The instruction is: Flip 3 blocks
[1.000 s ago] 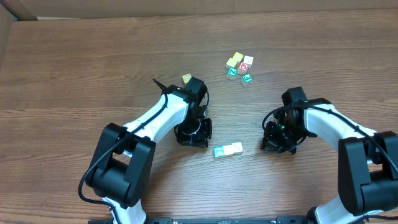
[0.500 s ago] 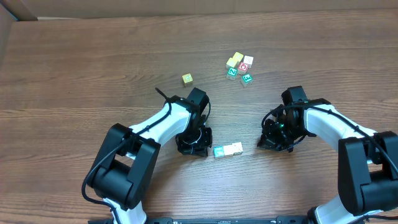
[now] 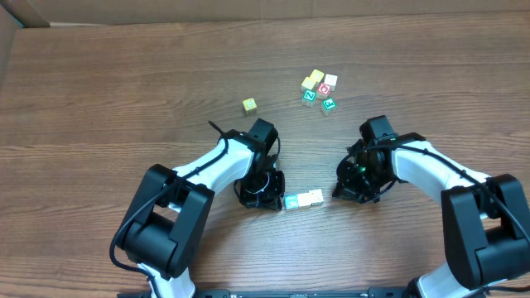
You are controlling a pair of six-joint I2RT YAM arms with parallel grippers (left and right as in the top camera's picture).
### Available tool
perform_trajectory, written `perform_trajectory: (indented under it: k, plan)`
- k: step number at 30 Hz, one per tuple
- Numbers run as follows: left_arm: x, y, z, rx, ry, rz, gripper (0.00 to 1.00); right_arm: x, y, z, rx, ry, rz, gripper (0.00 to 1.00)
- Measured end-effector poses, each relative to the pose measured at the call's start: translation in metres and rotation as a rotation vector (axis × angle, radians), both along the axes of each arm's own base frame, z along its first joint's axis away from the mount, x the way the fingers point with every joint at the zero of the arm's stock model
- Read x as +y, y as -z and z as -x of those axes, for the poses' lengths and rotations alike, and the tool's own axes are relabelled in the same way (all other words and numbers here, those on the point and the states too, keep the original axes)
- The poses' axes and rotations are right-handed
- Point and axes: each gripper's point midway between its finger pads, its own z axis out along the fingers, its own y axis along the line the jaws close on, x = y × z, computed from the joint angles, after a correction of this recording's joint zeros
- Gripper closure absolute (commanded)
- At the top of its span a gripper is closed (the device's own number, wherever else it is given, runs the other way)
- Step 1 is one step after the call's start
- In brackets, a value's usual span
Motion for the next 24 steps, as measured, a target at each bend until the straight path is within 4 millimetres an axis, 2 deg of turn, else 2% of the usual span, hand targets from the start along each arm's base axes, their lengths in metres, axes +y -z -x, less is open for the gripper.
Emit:
perform_trajectory:
  k: [24]
  plan:
    - [-0.003,0.0,-0.004,-0.015,0.0,0.017,0.96,0.017,0.0,0.005,-0.008,-0.031,-0.002,0.96]
